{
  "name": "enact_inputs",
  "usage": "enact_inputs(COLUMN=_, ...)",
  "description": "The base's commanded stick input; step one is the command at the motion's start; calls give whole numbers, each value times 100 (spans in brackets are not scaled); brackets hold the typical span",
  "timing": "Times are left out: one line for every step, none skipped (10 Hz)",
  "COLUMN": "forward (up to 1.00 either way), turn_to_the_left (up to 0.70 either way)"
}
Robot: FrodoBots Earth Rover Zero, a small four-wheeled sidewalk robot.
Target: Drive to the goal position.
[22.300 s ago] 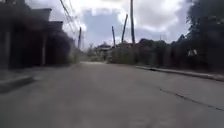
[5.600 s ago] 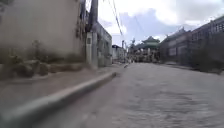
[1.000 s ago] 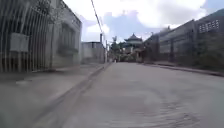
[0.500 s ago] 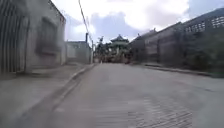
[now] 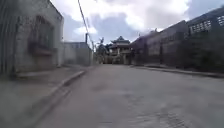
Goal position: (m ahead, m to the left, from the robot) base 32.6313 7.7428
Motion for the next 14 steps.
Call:
enact_inputs(forward=100, turn_to_the_left=0)
enact_inputs(forward=100, turn_to_the_left=0)
enact_inputs(forward=100, turn_to_the_left=0)
enact_inputs(forward=100, turn_to_the_left=-4)
enact_inputs(forward=100, turn_to_the_left=-13)
enact_inputs(forward=100, turn_to_the_left=-40)
enact_inputs(forward=100, turn_to_the_left=-32)
enact_inputs(forward=100, turn_to_the_left=-13)
enact_inputs(forward=100, turn_to_the_left=0)
enact_inputs(forward=100, turn_to_the_left=0)
enact_inputs(forward=100, turn_to_the_left=0)
enact_inputs(forward=100, turn_to_the_left=0)
enact_inputs(forward=100, turn_to_the_left=0)
enact_inputs(forward=100, turn_to_the_left=0)
